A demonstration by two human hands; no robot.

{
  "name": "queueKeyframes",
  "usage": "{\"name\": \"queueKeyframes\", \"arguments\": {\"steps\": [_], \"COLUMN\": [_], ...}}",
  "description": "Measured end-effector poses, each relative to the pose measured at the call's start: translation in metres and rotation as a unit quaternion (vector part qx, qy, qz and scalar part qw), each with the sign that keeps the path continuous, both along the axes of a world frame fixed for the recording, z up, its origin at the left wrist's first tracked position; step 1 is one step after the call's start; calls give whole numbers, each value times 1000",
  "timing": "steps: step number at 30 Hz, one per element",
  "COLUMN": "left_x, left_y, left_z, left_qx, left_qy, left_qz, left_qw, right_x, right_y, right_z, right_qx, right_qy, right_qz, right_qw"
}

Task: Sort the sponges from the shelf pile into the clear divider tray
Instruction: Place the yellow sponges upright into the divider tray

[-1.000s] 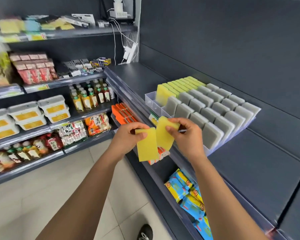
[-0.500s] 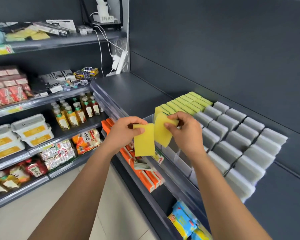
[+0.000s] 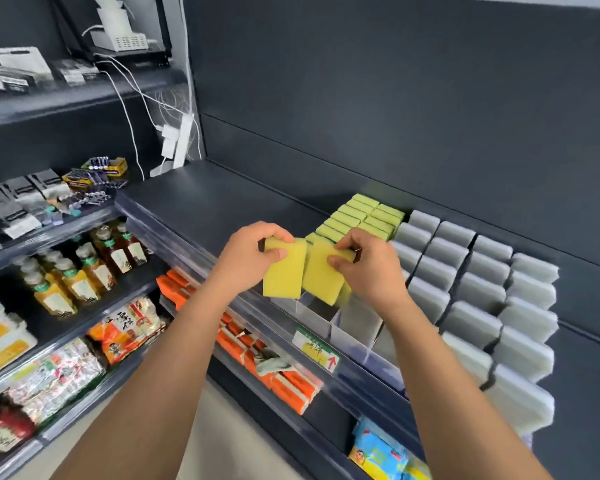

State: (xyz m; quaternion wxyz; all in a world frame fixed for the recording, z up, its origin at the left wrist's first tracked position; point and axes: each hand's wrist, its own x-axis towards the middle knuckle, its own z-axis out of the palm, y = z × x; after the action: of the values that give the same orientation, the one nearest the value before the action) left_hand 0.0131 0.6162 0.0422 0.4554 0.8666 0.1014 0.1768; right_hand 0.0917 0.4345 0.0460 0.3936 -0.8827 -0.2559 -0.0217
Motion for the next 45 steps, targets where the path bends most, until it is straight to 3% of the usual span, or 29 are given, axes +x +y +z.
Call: {"name": "queueKeyframes", "arguments": {"steps": [7,13,22,28,33,45], "left_x": [28,44,55,58,57,51], "left_y": [22,24,24,31,23,23], "left_z": [-4,-14,-23,-48,-55,-57], "left_qx": [24,117,110,197,275,345], "left_qy": [15,32,9,32,-16,-95], "left_qz": [-88,-153,-209,-222,-206,-172], "left_qw": [996,981,972,954,939,918], "right_x": [-3,-11,-13,-14,-11,-22], "right_y": [16,22,19,24,25,22], "right_z": [-9,-25,-39,-45,-47,-51], "right_qx": [-125,-168,-254,-264,-259,-253], "right_qy": [-29,-78,-169,-191,-199,-228], "right_qz": [-44,-74,-131,-149,-156,-155], "right_qw": [991,980,943,934,932,927]}}
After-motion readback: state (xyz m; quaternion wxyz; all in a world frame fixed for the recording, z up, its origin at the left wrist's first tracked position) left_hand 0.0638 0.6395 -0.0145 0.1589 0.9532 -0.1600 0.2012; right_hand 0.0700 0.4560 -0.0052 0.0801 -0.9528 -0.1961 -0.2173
